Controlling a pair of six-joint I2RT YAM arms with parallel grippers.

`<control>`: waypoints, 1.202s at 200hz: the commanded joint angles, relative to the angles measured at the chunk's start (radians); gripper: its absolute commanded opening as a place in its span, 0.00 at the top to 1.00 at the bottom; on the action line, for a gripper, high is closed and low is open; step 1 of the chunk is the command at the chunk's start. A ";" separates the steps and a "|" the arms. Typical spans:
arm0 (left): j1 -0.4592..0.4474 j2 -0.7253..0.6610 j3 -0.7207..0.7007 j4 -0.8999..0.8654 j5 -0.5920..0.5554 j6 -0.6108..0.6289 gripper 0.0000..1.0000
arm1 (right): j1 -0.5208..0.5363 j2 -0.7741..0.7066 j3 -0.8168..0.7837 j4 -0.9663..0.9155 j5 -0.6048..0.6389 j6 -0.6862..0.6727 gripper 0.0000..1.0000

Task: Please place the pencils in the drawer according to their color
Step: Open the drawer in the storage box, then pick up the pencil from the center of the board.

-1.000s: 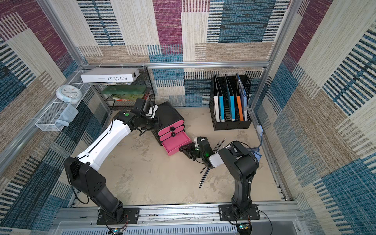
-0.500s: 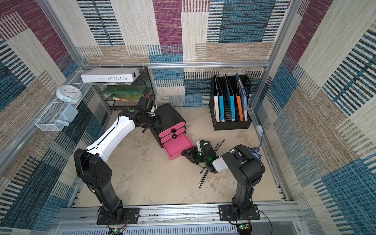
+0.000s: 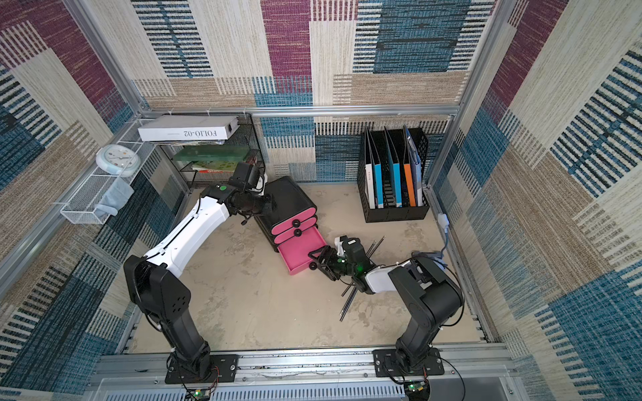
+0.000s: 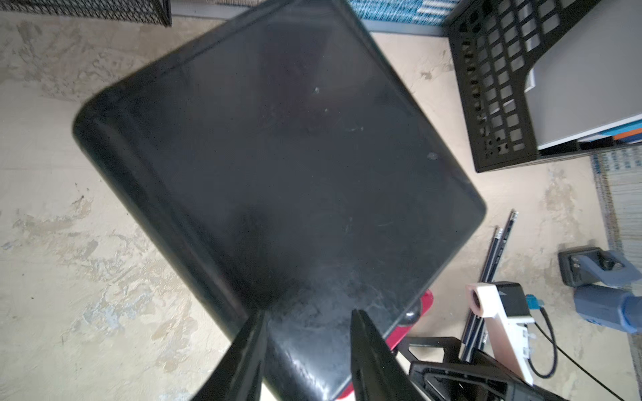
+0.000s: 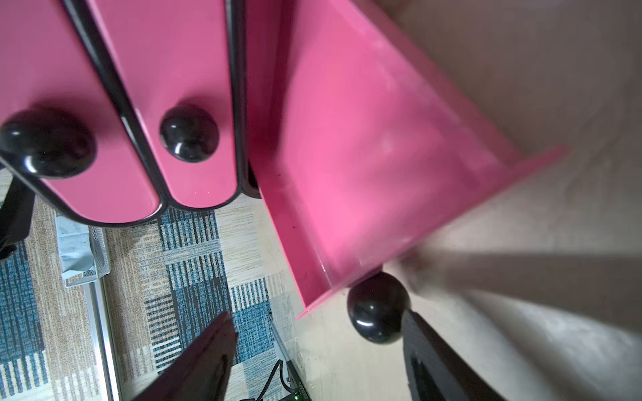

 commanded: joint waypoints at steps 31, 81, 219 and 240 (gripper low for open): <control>-0.002 -0.064 0.055 0.014 0.056 0.005 0.49 | 0.001 -0.089 0.064 -0.221 0.009 -0.106 0.09; -0.014 -0.172 0.037 0.016 0.136 0.011 0.28 | -0.011 -0.257 0.088 -0.477 0.071 -0.164 0.01; -0.436 -0.501 -0.375 0.026 0.021 -0.088 0.08 | -0.082 -0.723 0.265 -1.090 0.280 -0.173 0.01; -0.525 -0.502 -0.430 0.033 -0.035 -0.111 0.06 | -0.084 -0.776 0.256 -1.141 0.305 -0.148 0.01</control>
